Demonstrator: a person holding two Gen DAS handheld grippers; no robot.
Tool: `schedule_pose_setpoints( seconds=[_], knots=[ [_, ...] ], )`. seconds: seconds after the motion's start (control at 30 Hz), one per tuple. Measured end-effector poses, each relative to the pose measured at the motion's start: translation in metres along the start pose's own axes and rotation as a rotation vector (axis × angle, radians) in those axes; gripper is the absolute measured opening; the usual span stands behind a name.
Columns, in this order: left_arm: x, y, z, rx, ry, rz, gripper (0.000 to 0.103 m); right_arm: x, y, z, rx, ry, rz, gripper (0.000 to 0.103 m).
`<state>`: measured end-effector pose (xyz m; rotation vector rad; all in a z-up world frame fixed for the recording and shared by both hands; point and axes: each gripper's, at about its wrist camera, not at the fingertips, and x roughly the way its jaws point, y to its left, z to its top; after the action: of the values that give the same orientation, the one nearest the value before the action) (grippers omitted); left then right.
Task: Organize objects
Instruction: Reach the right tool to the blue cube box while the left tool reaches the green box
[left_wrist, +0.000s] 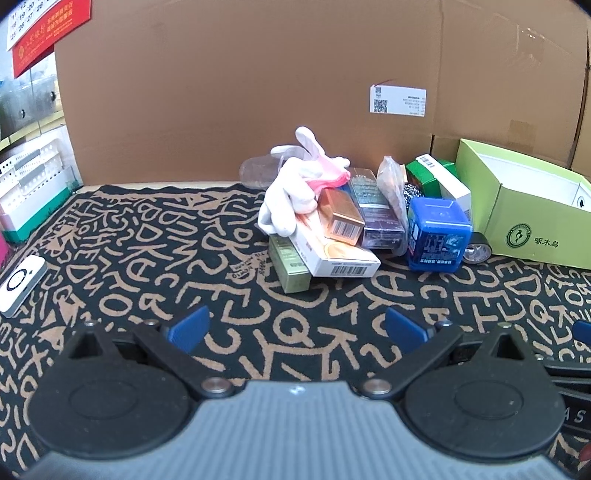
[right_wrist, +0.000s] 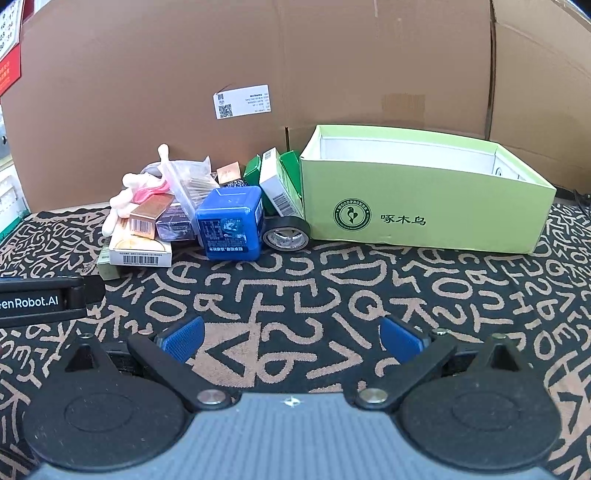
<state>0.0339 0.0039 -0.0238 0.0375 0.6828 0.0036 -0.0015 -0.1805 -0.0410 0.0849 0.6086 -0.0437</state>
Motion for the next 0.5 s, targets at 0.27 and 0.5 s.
schedule_pose_setpoints(
  seconds=[0.27,0.5],
  knots=[
    [0.012,0.0,0.001,0.002,0.021,-0.001,0.103,0.01,0.003,0.003,-0.014,0.013,0.004,0.103],
    [0.022,0.012,0.004,0.008,-0.005,-0.073,0.103,0.023,0.003,0.006,-0.003,0.024,0.015,0.103]
  ],
)
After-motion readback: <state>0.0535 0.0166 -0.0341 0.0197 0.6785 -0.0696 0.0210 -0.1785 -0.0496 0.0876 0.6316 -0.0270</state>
